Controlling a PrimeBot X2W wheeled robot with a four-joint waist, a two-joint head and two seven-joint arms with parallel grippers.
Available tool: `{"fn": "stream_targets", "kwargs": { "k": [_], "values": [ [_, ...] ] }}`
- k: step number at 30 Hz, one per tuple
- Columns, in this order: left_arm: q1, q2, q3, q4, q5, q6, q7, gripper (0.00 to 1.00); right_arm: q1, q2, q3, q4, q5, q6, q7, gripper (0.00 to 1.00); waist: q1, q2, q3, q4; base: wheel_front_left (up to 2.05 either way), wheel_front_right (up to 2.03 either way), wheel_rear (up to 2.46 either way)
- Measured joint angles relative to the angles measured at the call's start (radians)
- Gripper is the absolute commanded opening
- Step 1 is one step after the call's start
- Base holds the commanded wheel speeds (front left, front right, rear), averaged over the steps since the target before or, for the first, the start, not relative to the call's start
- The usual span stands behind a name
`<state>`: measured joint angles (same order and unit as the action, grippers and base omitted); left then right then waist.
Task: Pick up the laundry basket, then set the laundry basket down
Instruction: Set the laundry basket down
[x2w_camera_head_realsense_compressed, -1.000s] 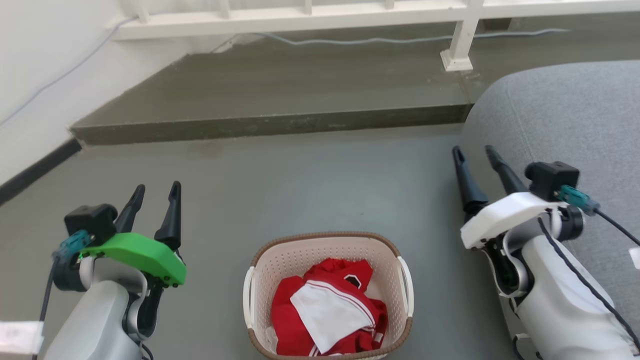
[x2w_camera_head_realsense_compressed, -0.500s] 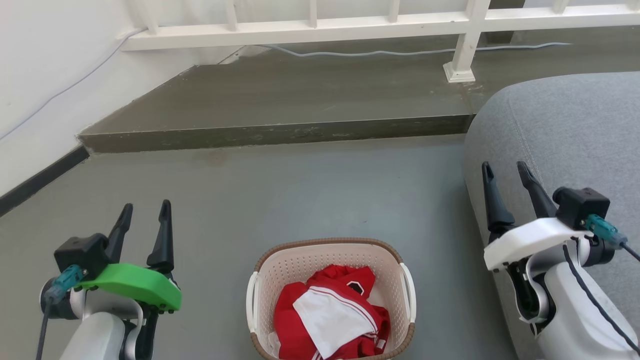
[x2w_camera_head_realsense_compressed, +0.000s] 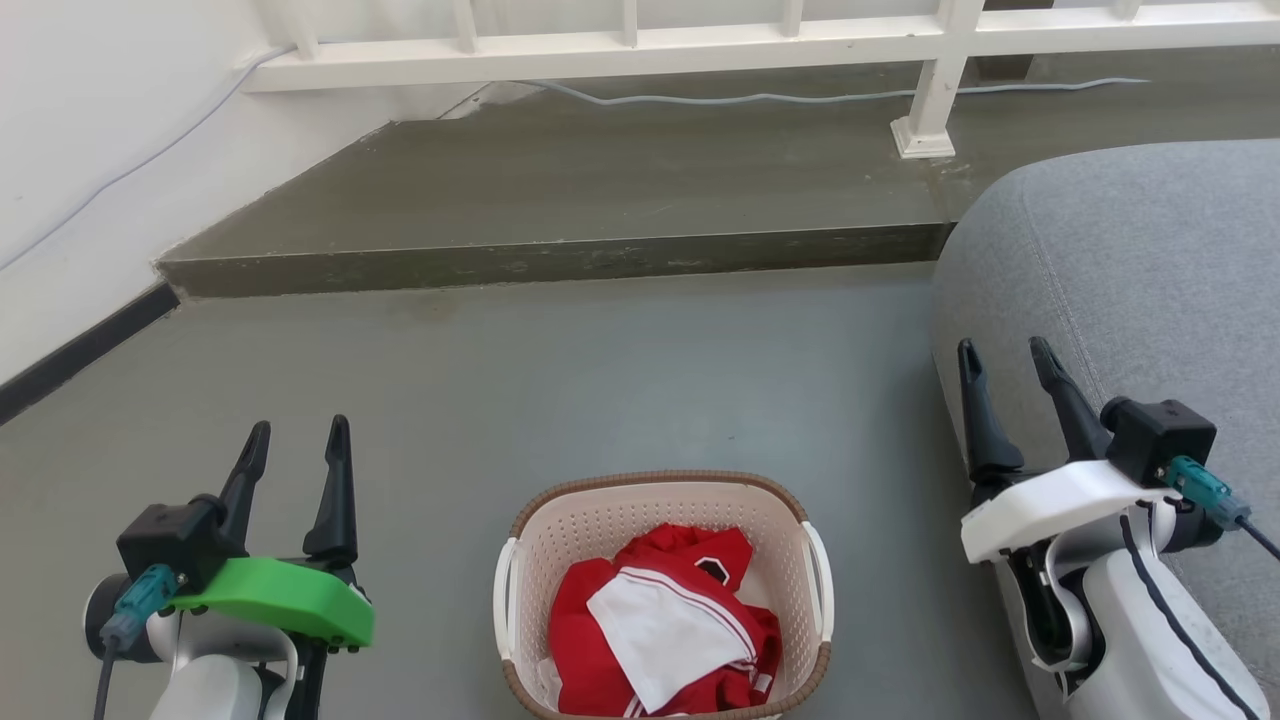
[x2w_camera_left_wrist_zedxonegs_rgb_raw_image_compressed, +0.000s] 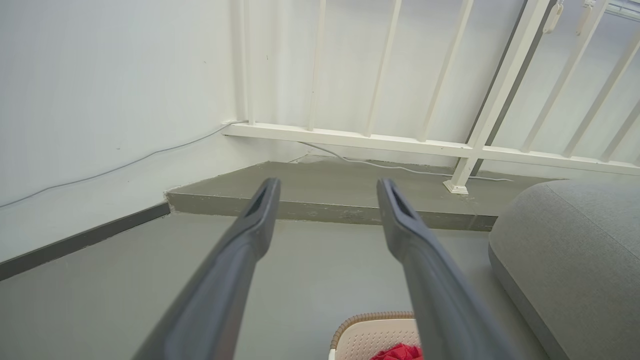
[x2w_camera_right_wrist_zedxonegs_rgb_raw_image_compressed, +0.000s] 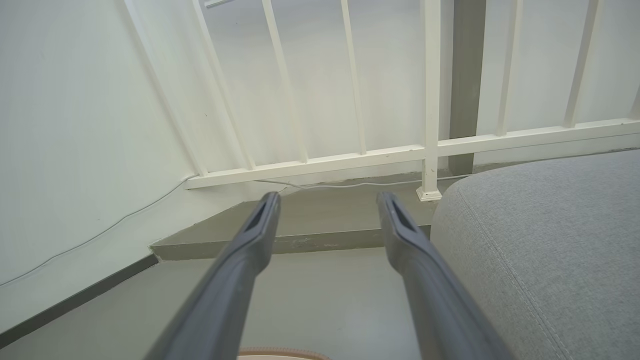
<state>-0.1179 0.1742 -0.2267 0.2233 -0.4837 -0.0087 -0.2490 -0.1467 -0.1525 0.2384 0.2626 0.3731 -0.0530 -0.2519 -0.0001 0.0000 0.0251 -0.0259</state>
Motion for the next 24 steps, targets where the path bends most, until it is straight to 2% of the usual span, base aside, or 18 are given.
{"fn": "stream_targets", "kwargs": {
  "k": [10, 24],
  "values": [
    [0.033, -0.029, 0.033, -0.027, 0.031, -0.011, 0.000, 1.00, 0.034, 0.021, -0.013, -0.016, -0.023, 0.013, 0.000, 1.00, 0.0000, 0.0000, 0.002, 0.000, 0.00, 0.00, 0.00],
    [0.058, -0.061, 0.069, -0.038, 0.076, -0.050, 0.000, 1.00, 0.054, 0.031, -0.042, -0.029, -0.052, 0.035, 0.000, 1.00, 0.0001, 0.0000, 0.005, -0.007, 0.00, 0.00, 0.00]
  ]
}}
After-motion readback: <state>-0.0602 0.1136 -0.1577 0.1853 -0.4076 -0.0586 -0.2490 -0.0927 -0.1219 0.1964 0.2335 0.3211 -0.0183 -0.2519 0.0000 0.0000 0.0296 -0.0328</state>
